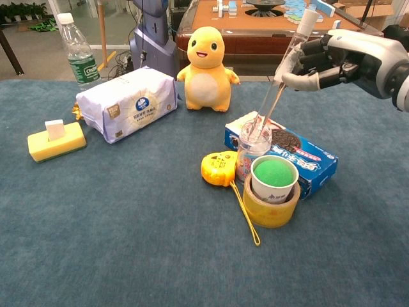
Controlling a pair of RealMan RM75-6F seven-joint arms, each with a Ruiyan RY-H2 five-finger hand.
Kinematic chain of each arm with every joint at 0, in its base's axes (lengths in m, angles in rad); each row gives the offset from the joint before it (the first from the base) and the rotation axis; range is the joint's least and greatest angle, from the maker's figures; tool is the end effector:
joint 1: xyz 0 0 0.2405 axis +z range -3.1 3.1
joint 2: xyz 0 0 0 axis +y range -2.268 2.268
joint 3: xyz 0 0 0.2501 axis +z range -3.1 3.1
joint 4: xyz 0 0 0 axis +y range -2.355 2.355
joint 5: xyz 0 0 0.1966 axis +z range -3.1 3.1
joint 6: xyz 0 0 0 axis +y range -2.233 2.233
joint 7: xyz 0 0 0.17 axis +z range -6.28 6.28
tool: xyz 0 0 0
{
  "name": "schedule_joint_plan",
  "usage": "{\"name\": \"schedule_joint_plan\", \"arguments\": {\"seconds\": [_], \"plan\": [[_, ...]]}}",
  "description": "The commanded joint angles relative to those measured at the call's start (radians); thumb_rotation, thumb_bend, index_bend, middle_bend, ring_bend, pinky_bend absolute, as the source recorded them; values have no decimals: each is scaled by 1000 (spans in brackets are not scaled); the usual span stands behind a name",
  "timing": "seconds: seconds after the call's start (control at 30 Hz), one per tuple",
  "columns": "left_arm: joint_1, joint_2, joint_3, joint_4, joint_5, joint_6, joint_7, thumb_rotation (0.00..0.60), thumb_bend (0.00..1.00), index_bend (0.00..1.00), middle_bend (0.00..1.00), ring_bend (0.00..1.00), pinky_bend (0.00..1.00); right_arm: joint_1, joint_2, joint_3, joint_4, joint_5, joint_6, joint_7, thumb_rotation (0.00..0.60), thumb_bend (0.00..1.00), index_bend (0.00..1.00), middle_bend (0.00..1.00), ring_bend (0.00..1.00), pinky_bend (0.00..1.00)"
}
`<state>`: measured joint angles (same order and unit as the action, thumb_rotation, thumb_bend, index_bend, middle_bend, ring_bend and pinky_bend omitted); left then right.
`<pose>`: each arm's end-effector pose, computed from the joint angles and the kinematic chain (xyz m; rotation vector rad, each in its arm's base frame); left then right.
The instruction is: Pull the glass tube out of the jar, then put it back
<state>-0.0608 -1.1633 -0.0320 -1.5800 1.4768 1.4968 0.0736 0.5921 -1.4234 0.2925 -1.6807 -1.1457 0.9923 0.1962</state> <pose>-0.3120 0.1947 0.1581 -1.3744 -0.8863 -0.8260 -0.1402 -0.3462 0.0394 1.4797 -1.5384 1.3676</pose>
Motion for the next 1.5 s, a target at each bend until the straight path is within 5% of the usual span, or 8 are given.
{"name": "schedule_joint_plan", "arguments": {"seconds": [0.03,0.53,0.8,0.93,1.5], "plan": [[0,-1,0,1,0,-1,-1,600,244,247,199,160,21,11,-21,-9,30,-2,-7,-11,600,607,641,463,310,264],[3,2,-2,-4,-2,2,4,600,244,247,199,160,21,35,-90,-52,137,-15,-64,3,600,533,630,377,255,264],[-1,3,-3,-9,-3,-3,12,600,244,247,199,160,20,26,-80,-62,128,-28,-62,11,600,293,361,256,150,235],[-5,2,-5,-10,-1,-6,16,600,244,247,199,160,21,6,-59,-63,107,-38,-31,14,600,280,322,229,133,220],[-36,-22,-17,3,7,-31,15,600,244,247,199,160,21,-276,182,-166,-104,-119,412,-292,600,281,321,238,132,220]]}}
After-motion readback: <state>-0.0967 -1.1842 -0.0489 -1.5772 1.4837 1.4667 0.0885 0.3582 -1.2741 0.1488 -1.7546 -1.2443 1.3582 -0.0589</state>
